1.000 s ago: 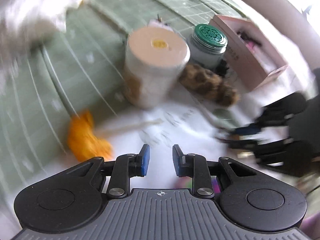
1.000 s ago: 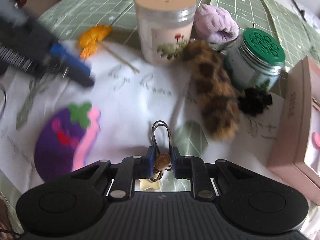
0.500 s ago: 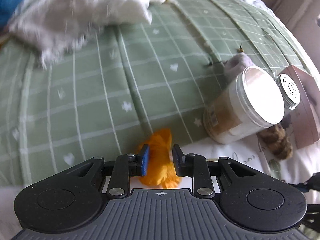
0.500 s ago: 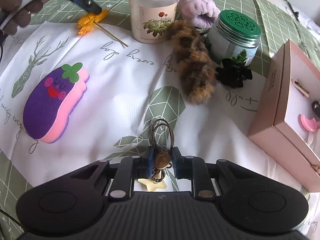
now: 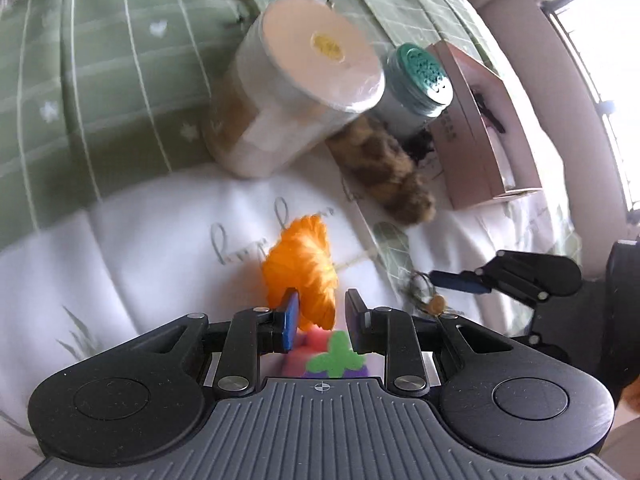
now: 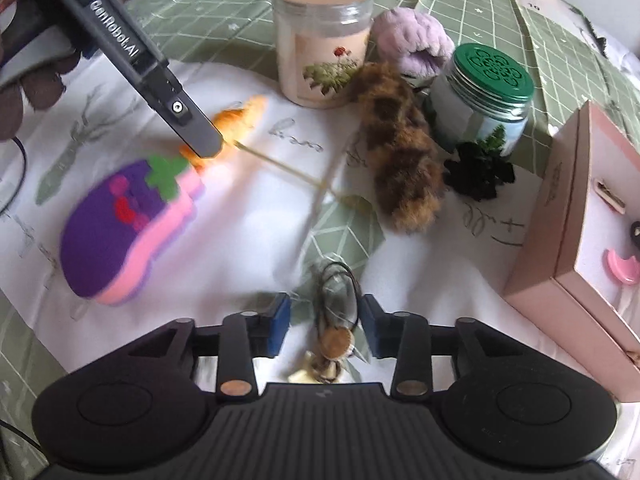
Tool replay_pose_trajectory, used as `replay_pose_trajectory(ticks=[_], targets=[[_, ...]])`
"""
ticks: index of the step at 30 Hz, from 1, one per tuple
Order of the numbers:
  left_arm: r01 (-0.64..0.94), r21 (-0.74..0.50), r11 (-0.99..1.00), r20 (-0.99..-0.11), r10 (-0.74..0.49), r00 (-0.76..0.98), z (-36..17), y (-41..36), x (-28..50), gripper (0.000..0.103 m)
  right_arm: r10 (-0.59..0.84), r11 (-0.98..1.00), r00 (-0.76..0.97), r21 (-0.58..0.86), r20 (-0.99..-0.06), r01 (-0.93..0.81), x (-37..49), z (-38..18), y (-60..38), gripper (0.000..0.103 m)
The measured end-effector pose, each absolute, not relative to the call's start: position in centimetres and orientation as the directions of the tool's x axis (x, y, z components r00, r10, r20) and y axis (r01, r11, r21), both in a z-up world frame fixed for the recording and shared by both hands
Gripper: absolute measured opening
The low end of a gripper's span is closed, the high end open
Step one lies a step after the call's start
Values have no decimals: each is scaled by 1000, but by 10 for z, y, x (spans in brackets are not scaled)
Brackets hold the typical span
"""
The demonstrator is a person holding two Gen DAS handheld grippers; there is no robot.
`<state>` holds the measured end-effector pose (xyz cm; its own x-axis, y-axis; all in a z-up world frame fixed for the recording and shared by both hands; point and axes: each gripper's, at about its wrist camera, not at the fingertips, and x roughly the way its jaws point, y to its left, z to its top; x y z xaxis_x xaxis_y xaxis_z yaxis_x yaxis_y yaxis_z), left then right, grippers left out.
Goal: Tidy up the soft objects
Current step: 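Grasp the purple eggplant sponge with the left tool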
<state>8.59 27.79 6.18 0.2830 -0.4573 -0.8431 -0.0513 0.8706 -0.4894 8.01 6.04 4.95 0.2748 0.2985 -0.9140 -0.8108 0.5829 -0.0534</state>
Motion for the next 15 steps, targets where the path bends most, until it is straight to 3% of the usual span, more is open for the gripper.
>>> replay_pose_trajectory(ticks=[5,15], targets=[[-89,-351,932,-882,-297,366,77,292,88,27,295,565,287,-75,-911,-821,72,50,65,41],[-97,-398,912,-887,-356,294,84,280,50,27,300,557,303,-92,-905,-825,72,49,64,45]])
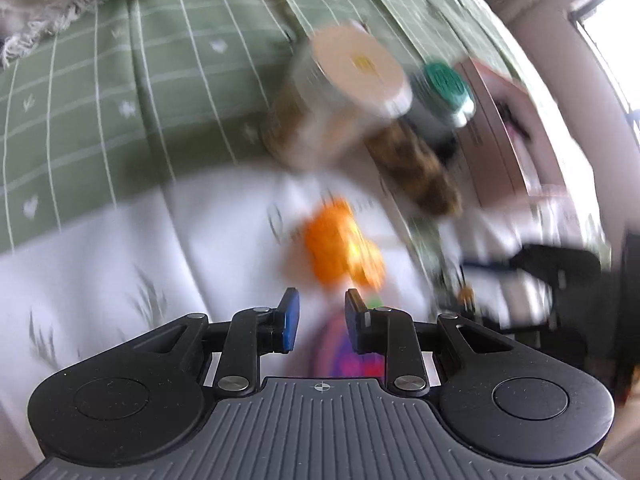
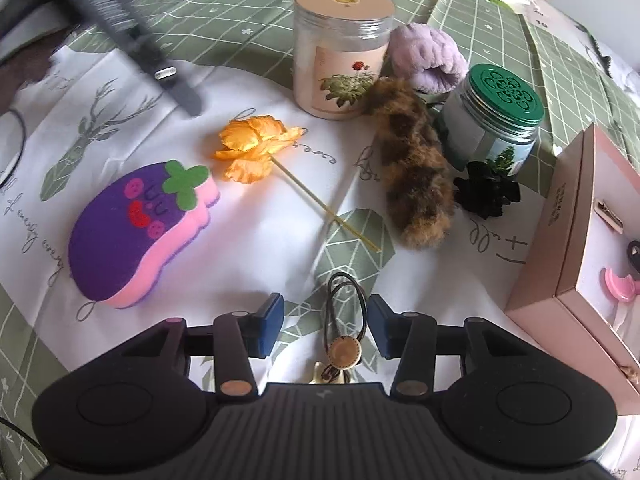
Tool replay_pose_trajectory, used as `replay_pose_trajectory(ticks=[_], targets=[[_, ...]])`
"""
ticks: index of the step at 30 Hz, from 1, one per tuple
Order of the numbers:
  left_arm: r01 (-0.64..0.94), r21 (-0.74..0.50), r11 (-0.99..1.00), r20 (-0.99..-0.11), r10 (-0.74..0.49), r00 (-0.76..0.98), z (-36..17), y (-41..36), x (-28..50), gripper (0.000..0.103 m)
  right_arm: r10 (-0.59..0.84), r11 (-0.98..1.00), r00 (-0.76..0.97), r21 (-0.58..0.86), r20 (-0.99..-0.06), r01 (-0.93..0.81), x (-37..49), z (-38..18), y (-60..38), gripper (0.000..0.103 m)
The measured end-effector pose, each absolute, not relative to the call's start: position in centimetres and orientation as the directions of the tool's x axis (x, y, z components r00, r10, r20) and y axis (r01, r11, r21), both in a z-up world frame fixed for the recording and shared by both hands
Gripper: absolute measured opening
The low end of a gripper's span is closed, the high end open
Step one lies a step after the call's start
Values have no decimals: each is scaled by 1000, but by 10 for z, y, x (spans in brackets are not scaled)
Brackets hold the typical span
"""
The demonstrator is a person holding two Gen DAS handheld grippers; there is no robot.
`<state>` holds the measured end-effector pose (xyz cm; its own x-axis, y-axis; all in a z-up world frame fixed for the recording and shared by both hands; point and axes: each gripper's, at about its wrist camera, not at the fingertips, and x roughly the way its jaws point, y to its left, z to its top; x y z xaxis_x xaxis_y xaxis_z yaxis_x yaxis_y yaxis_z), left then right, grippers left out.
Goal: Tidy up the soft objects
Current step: 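Grasp the purple eggplant sponge with the left tool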
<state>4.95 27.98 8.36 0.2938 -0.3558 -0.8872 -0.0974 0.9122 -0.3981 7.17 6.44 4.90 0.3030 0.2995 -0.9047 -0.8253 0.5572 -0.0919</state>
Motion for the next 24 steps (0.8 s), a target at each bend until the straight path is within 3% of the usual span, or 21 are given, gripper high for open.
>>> replay_pose_trajectory(ticks=[5,9,12,19,21,24], targets=[[129,-296,947,-918,-319,237,79,213,28,28,278,587,320,-103,-906,-803,81,48,60,46],[364,-101,926,-934,-214,286,77,164,9,32,265,606,306,-89,-914,-791,82,45,55,46],[396,-127,910,-925,-252,283,73,155,3,42,249,593,311,-110,-917,-798,77,40,53,47],[421,-131,898,-920,-268,285,75,159,2,41,242,590,327,-129,-913,-797,74,38,52,52],[423,-75,903,-927,-219,304,80,163,1,33,242,597,326,-125,-914,-793,76,36,51,55],[371,35,928,-934,-102,342,90,172,2,34,240,601,321,-120,-916,-790,78,34,52,56]])
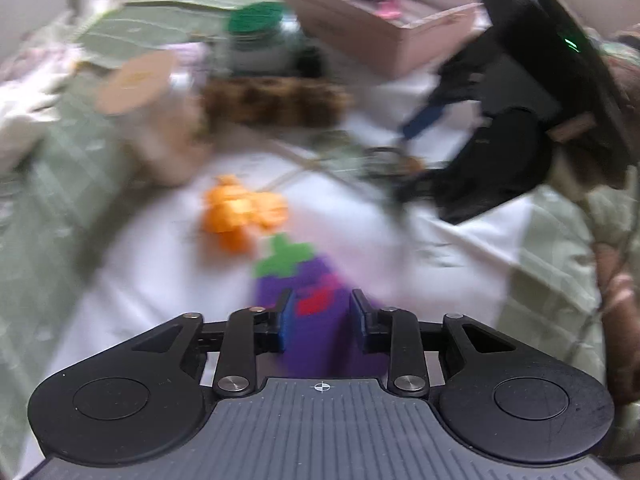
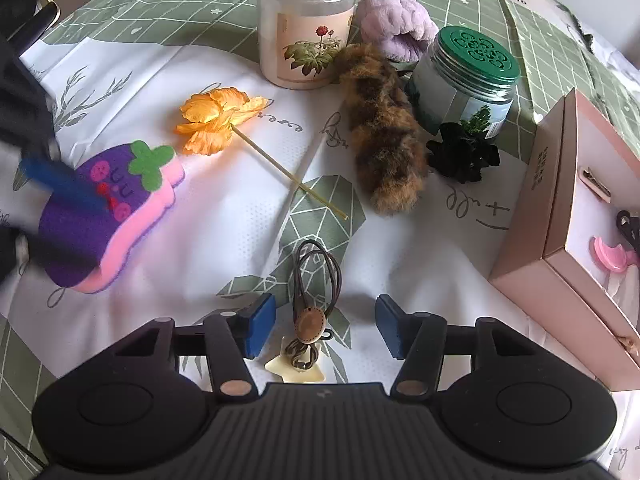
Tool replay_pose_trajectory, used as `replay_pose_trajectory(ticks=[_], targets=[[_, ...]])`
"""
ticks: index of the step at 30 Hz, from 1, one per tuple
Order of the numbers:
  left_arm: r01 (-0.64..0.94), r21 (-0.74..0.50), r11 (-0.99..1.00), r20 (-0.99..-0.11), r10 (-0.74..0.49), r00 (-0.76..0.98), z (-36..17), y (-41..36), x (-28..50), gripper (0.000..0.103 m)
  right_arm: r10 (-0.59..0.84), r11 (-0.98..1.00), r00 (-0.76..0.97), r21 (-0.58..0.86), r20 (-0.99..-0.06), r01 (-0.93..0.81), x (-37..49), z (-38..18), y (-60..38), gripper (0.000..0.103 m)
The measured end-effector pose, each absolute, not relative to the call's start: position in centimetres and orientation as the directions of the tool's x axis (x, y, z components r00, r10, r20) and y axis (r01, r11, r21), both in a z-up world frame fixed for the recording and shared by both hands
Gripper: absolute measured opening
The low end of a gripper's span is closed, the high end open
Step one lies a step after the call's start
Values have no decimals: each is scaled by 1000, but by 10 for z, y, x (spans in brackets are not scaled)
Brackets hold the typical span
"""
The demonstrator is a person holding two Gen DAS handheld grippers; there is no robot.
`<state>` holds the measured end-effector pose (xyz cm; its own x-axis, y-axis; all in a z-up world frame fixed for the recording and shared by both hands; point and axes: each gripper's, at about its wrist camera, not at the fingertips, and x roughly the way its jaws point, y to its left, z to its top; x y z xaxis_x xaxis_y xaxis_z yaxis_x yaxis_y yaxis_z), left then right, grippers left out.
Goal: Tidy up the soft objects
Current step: 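Grasp the purple eggplant sponge with the left tool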
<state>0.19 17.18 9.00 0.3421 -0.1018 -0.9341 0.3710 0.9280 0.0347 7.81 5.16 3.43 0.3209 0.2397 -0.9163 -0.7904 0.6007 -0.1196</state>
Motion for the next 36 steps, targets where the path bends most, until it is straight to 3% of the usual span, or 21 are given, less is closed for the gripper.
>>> replay_pose_trajectory(ticks=[6,11,14,18,19,21,23,29,36], targets=[[-1,-50,999,-927,-46,372,109,207,1,35,256,600,331,-120,-908,-791,75,35,47,58],[-257,-152,954,-883,-13,470,103,215,-19,35,333,658,334,-36,-882,-752,68,55,16,58],[-171,-153,973,-906,-69,417,86,195,-16,38,381,707,364,13,-850,-708,60,66,-10,58],[-29,19,999,-886,30,464,80,162,-16,44,343,728,427,-50,-837,-683,46,61,-23,58],[3,37,999,-882,31,470,80,156,-16,49,333,722,432,-68,-838,-689,43,57,-22,58],[55,52,997,-886,21,464,75,146,-16,76,323,706,428,-86,-844,-703,40,51,-18,58],[94,53,994,-884,3,468,72,141,-17,86,328,691,419,-88,-846,-718,38,48,-14,58],[-22,88,996,-868,88,489,71,161,-19,83,353,664,456,-124,-817,-737,29,50,-10,58],[-213,-86,973,-919,6,395,51,201,-15,83,417,657,392,-26,-820,-753,35,53,-1,58]])
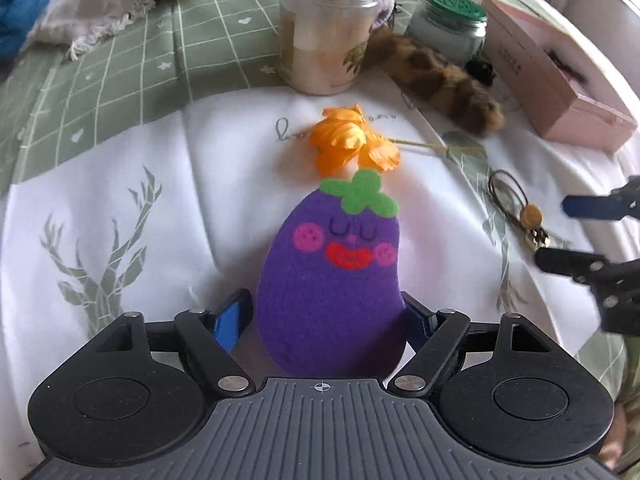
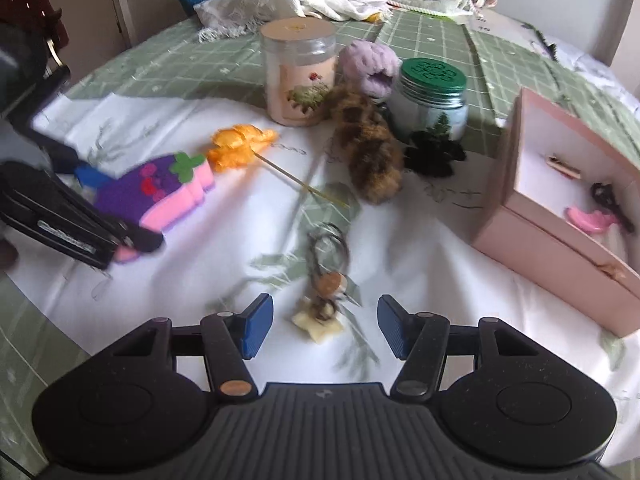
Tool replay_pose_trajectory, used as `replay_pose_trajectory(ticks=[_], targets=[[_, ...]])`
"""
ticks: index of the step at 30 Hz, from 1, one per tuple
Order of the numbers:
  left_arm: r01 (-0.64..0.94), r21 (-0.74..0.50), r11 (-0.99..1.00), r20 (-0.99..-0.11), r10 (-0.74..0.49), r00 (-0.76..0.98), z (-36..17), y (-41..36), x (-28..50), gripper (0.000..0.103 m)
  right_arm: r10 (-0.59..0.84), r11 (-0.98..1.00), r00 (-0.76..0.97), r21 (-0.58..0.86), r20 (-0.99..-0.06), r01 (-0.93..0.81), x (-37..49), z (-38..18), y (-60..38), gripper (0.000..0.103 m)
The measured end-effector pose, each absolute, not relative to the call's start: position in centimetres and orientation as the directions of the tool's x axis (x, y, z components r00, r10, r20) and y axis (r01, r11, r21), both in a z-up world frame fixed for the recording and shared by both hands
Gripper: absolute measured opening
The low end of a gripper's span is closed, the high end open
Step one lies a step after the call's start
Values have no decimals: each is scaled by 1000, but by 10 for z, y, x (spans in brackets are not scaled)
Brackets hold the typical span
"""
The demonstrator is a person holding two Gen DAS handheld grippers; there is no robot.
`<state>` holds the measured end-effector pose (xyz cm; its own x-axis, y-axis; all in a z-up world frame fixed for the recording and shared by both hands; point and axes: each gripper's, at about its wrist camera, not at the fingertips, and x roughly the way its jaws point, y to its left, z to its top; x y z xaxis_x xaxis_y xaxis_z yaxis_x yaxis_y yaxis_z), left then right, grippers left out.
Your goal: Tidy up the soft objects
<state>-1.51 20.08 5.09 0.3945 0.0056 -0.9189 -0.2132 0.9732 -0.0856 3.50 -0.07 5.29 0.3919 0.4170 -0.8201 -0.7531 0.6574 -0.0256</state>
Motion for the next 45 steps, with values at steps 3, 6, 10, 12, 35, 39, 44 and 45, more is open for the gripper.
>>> replay_pose_trajectory(ticks=[3,6,10,12,35,39,44,45], targets=[[-201,-124,972,-903,-26,428,58,205,-11,82,416,654,394,-31,-820,-756,40,48,11,58],[-188,-152,970,-886,-49,460,64,206,-10,78,401,662,404,-45,-822,-748,46,43,17,56],[-136,-144,980,-887,-67,457,66,198,-8,71,359,635,353,-51,-864,-771,49,38,22,16],[-103,-138,985,-889,-78,452,68,192,-6,70,385,619,356,-47,-852,-784,44,46,18,16],[198,-357,913,-709,-403,579,244,76,241,69,450,869,696,94,-560,-486,160,220,-120,34],[141,-397,907,-760,-411,504,185,58,262,67,372,925,674,192,-638,-329,188,175,-150,40],[142,-413,900,-720,-418,554,174,90,240,67,256,935,704,-15,-663,-354,174,141,-143,40],[141,-405,904,-726,-411,551,176,100,233,67,253,930,707,-36,-661,-367,171,138,-139,40]])
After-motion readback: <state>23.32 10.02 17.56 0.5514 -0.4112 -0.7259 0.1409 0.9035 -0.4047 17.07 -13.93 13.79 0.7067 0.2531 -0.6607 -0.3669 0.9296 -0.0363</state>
